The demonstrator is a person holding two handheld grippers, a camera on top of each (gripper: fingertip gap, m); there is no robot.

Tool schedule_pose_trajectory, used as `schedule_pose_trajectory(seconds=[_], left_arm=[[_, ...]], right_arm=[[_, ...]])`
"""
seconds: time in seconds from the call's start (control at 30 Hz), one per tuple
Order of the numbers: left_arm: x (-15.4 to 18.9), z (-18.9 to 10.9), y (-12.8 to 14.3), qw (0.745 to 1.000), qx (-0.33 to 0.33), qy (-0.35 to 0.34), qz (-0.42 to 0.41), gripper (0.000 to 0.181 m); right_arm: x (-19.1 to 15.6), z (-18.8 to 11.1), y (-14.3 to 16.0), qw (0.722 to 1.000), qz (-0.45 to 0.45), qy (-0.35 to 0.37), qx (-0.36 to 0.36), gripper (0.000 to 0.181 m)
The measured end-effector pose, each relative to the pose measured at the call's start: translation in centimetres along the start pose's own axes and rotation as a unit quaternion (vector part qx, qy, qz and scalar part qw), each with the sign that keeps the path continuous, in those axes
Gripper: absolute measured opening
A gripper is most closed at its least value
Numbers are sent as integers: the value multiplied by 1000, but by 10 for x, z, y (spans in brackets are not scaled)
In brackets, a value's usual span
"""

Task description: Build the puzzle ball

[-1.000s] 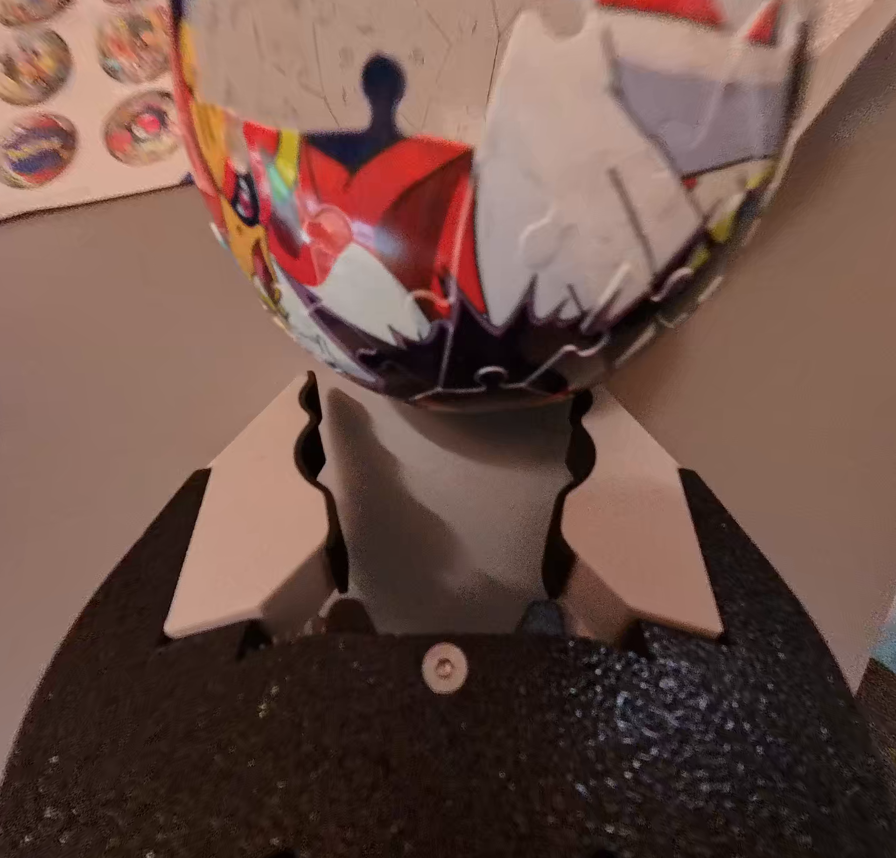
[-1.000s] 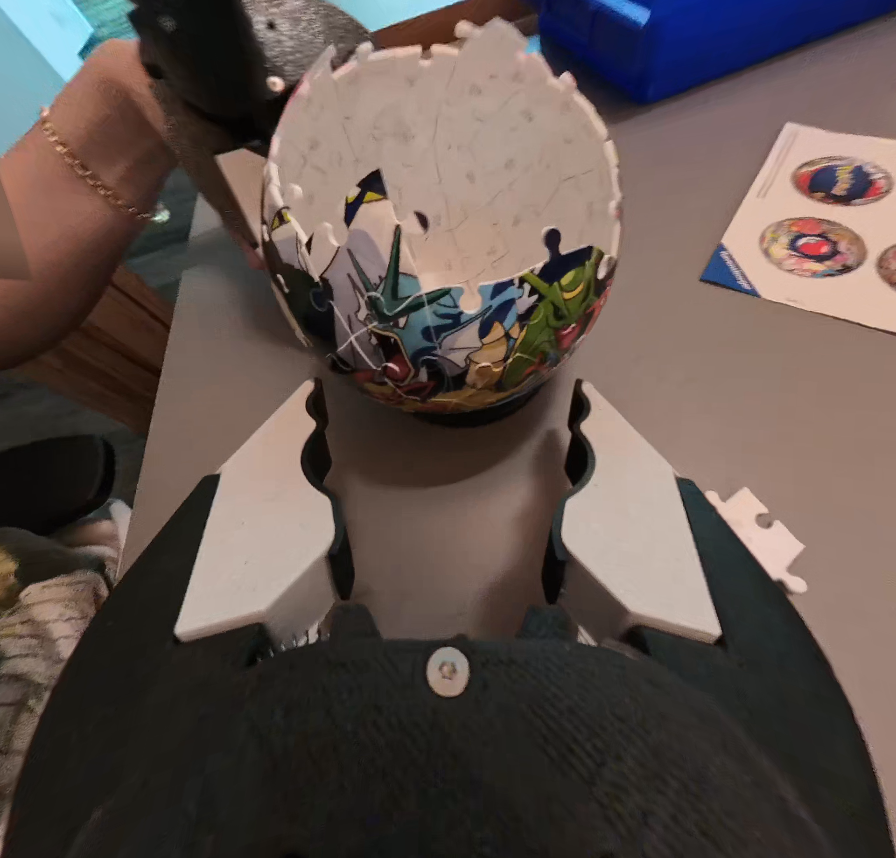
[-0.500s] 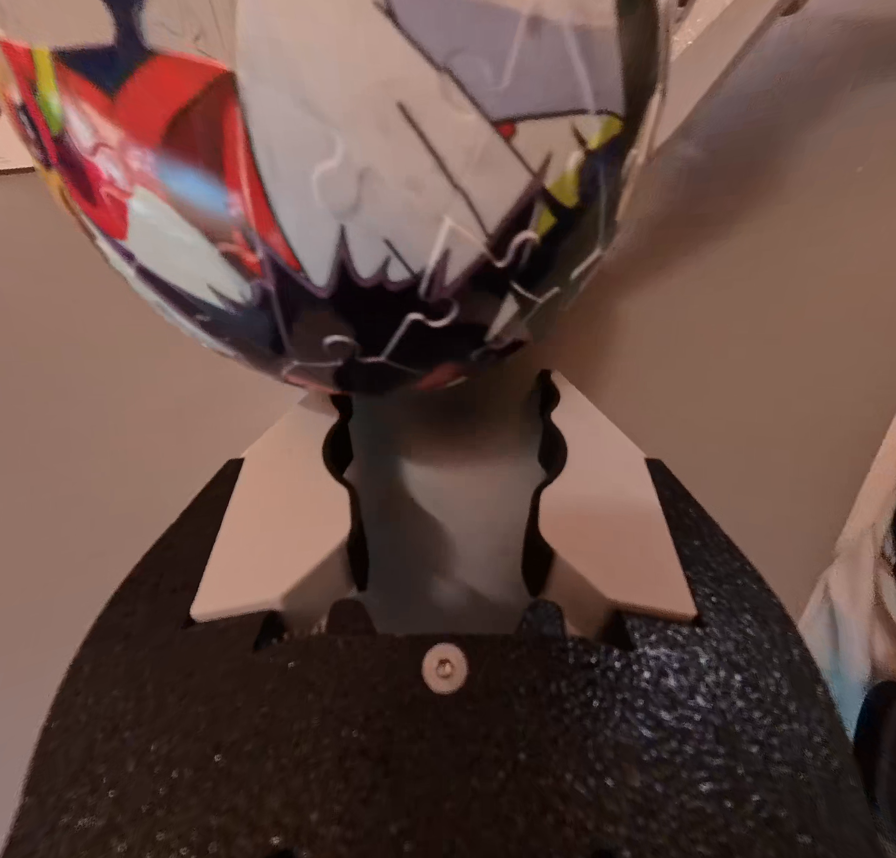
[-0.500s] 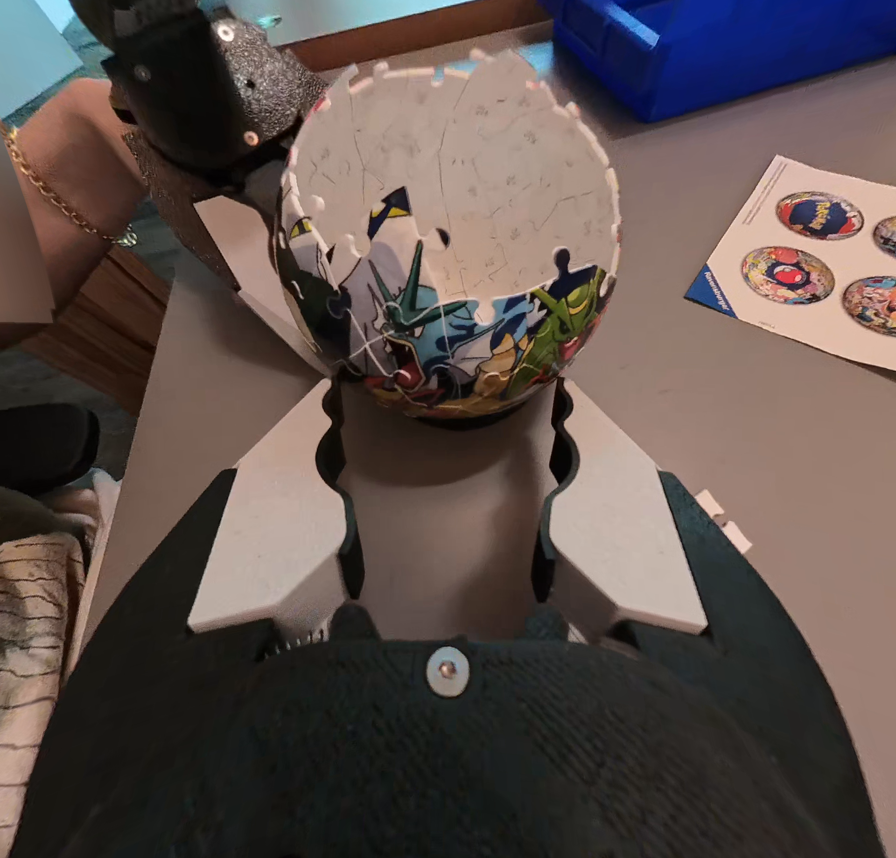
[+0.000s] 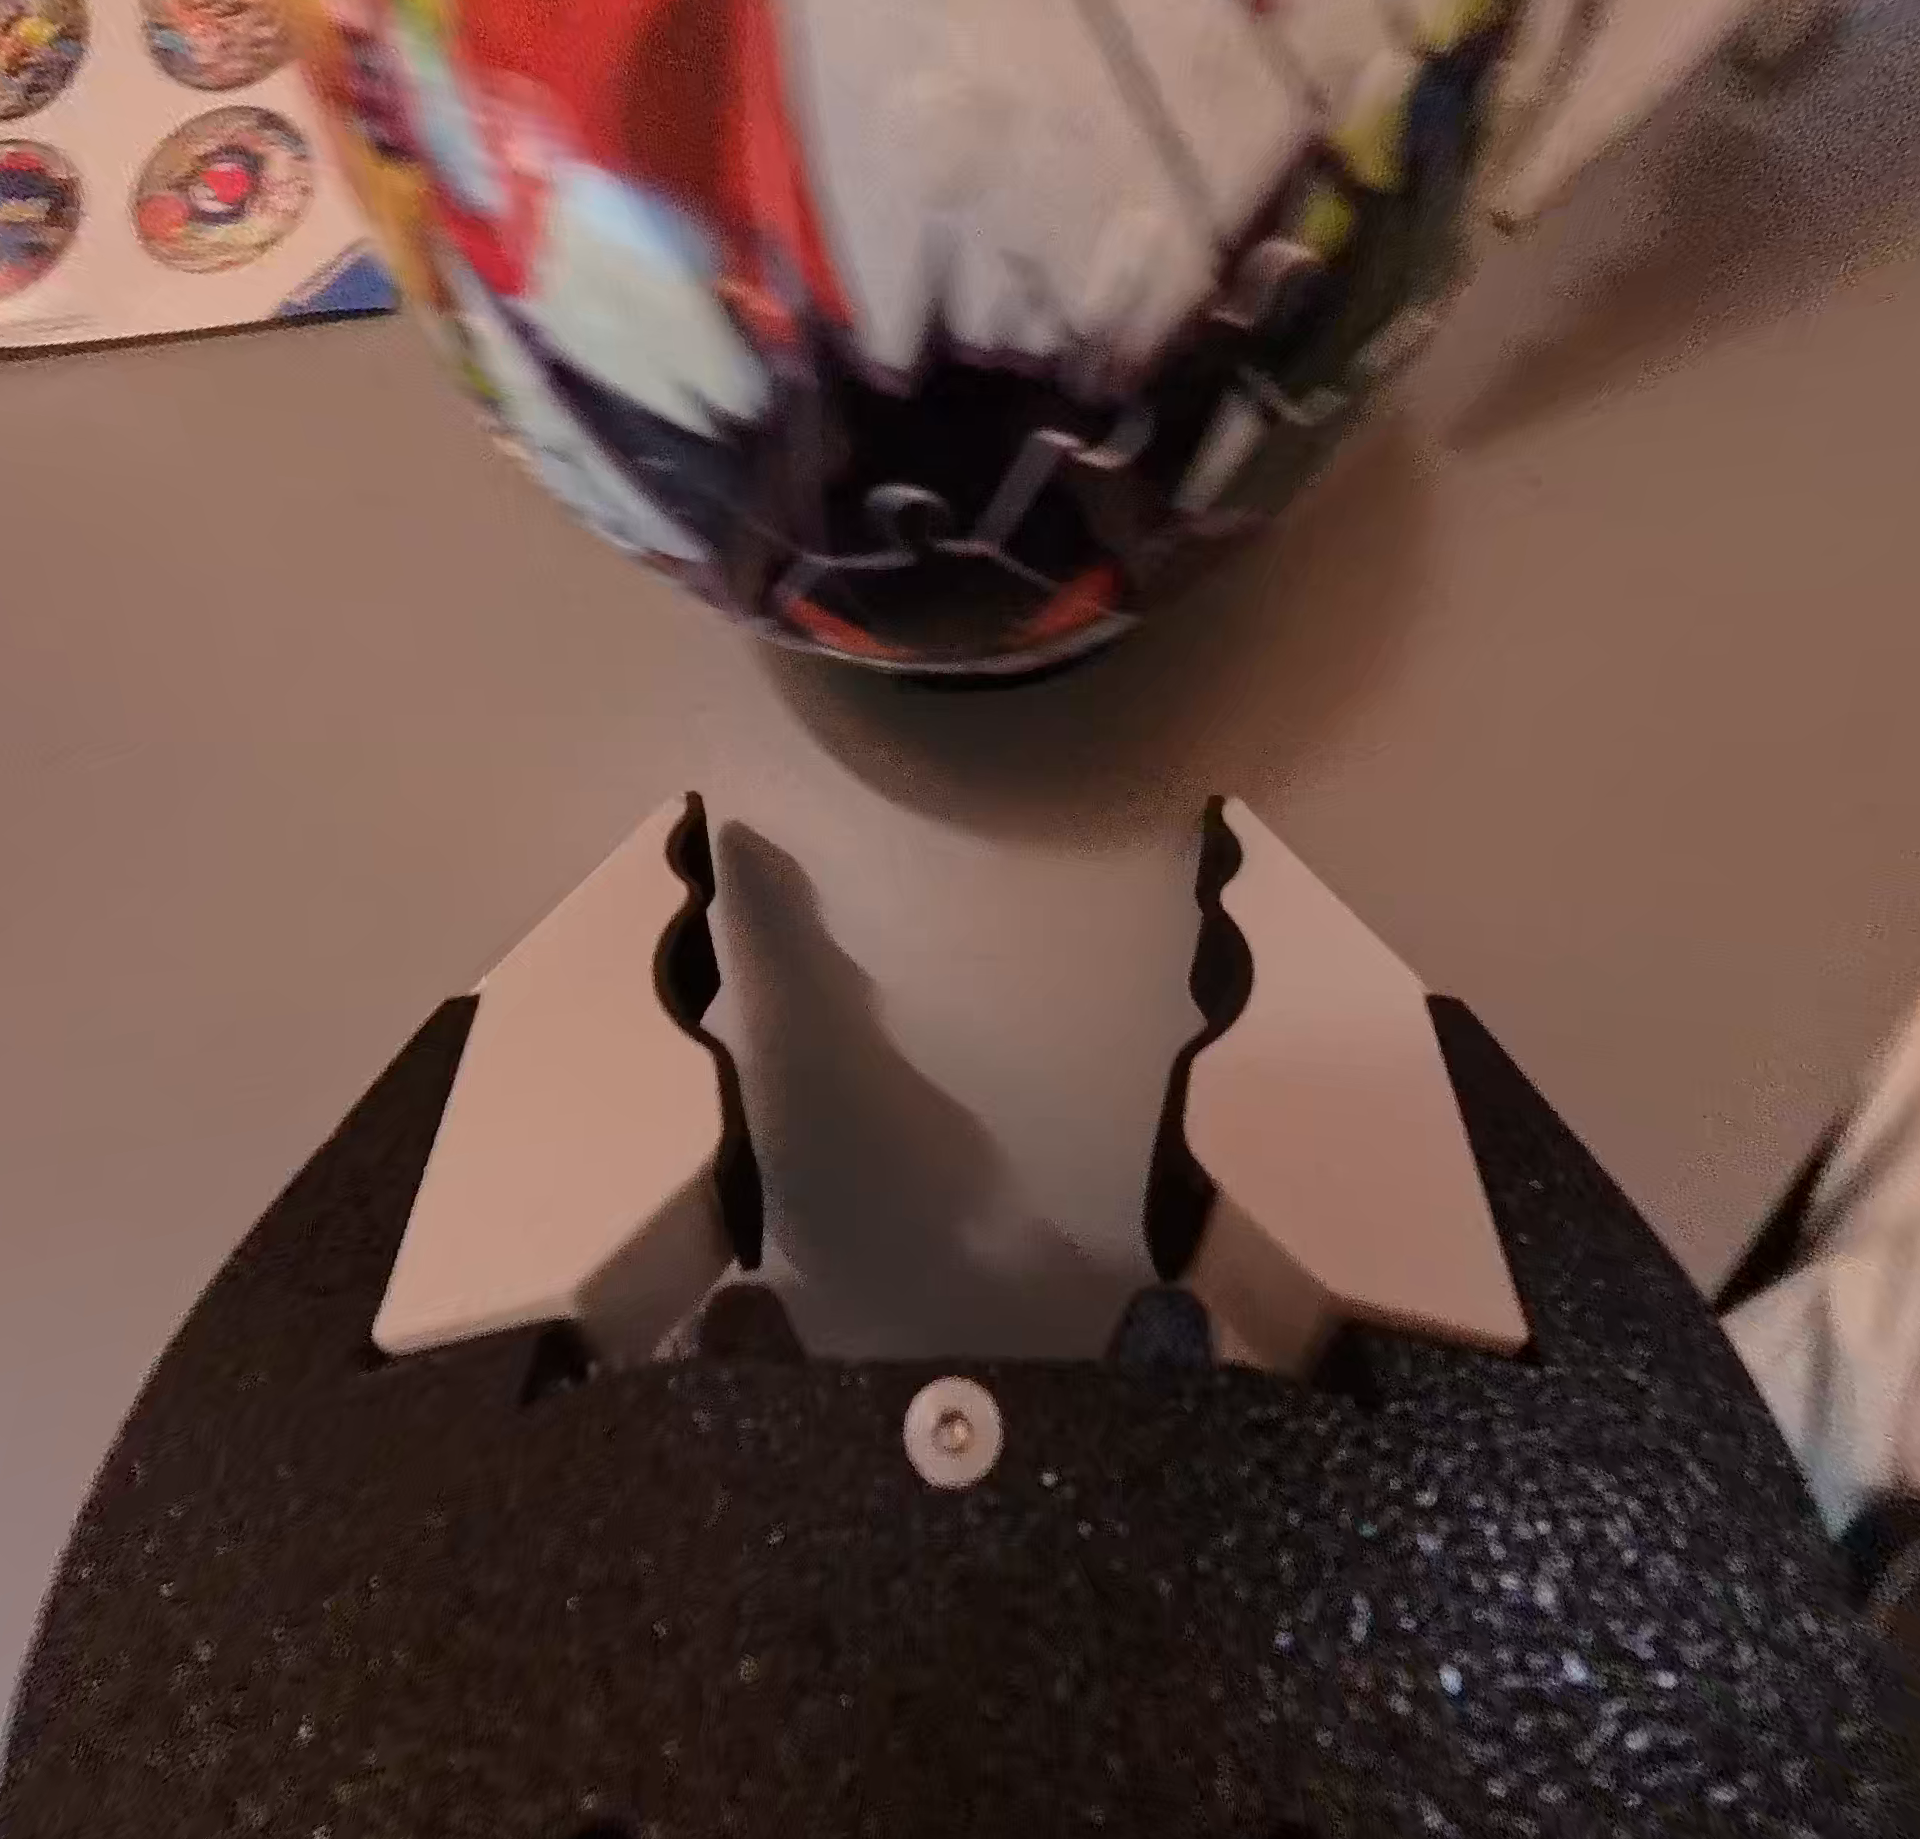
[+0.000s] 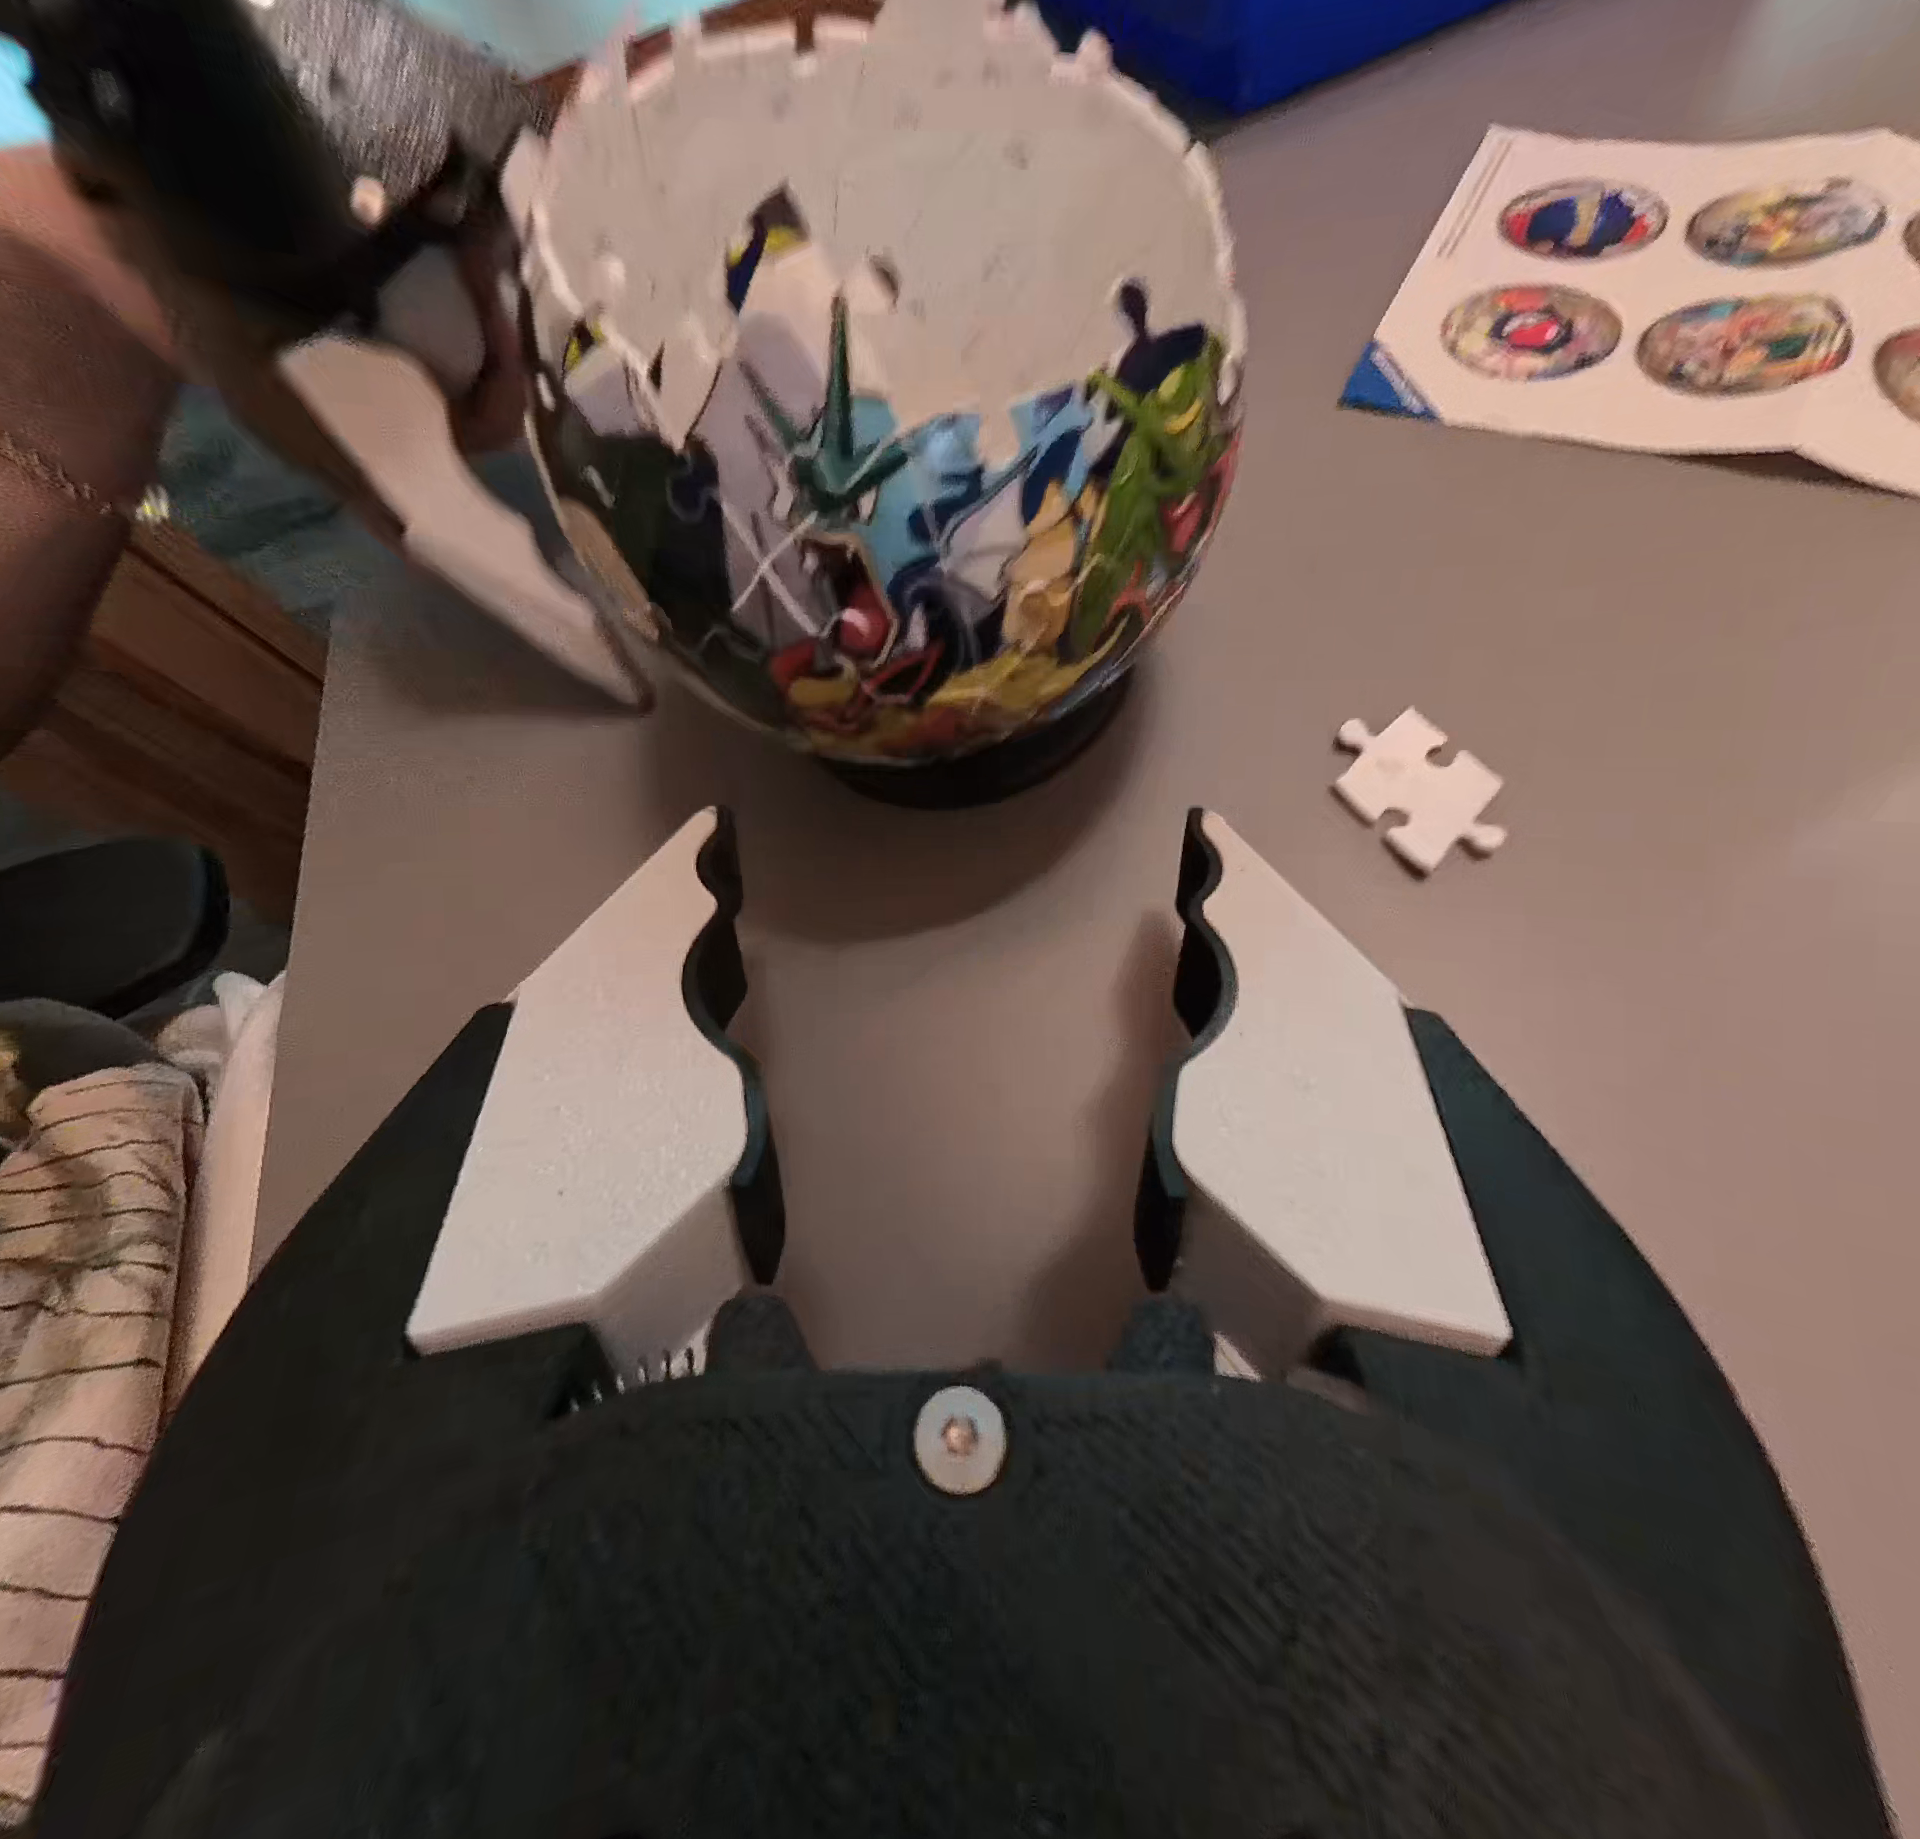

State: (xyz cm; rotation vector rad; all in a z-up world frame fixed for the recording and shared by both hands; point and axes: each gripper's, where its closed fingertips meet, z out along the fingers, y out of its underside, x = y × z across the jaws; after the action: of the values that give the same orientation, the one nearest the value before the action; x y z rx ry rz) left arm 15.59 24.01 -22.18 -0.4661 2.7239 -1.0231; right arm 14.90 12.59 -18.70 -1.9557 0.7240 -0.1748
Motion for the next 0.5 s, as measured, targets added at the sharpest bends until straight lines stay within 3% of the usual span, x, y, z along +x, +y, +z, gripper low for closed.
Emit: schedule_pose_trajectory(seconds=[0.1,0.2,0.33,0.5], left_arm=[[-14,10,-17,999,28,20,34,92],[-15,25,-28,996,43,48,62,94],[2,34,-35,995,49,69,61,103],[21,41,-44,998,35,43,30,98]], right_arm=[[-6,6,7,1000,-7,21,-13,86],[-5,10,-6,999,18,40,18,84],[-7,11,-6,999,31,35,23,84],[-3,-8,3,999,21,24,19,81]])
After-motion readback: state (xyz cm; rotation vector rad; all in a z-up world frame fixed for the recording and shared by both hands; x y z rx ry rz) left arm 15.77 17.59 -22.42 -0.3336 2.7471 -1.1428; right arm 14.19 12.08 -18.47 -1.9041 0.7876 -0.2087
